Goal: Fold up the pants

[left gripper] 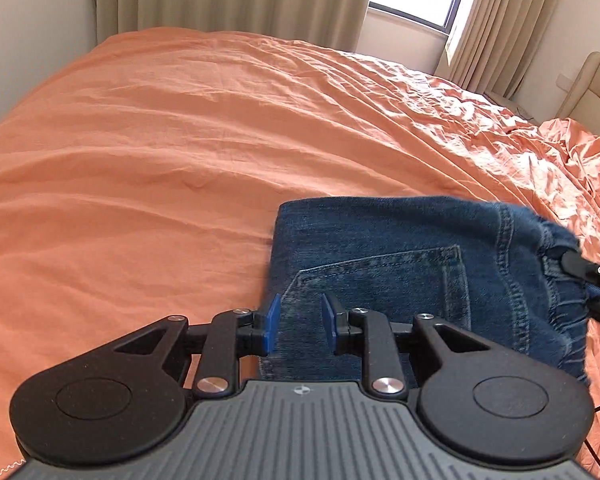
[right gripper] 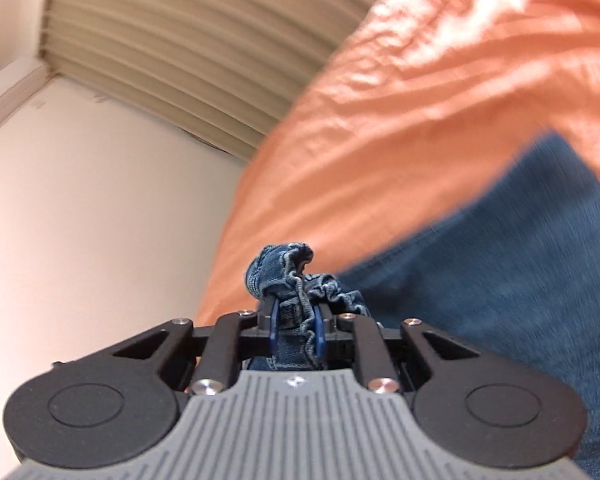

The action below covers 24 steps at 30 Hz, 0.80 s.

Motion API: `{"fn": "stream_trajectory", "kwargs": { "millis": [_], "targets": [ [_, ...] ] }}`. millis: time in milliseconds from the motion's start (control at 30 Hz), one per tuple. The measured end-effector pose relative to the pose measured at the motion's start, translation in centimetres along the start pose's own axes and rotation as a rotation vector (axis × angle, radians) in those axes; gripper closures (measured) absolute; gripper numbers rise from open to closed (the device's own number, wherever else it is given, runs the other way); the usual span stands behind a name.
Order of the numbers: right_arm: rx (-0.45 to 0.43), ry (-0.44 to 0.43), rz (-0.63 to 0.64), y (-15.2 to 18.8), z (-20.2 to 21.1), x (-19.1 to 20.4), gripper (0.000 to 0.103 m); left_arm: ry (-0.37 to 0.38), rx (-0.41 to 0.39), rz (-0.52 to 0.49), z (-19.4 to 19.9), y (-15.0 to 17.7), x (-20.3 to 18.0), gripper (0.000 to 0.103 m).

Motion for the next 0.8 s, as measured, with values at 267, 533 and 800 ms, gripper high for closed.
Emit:
{"fn": "stream_trajectory", "kwargs": {
  "millis": [267, 533, 800],
  "targets": [
    [-0.109, 0.232, 0.052, -3.4, 6.1, -3.0, 0.091, 0.024, -0.003, -0.040, 1.0, -0.7, -2.9, 0.074],
    [-0.035, 0.408, -0.002, -2.8, 3.8, -10.5, 0.091, 0.045, 0.055, -0.101, -1.7, 0.0, -6.8, 0.074],
    [-0.013, 0.539, 0.100, -2.1, 1.2, -11.6, 0.086, 0.055, 0.094, -0.120, -3.4, 1.0, -8.8, 0.074]
  ]
}}
Point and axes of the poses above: each gripper's, at about its wrist camera, not at the fingertips, and z roughly against the way its jaws point, x to its left, y to its underside, the point moved 6 cm from there along -z, roughly the way its jaws point, and after that the axes turned 6 degrees about y, right-handed, at the moved point
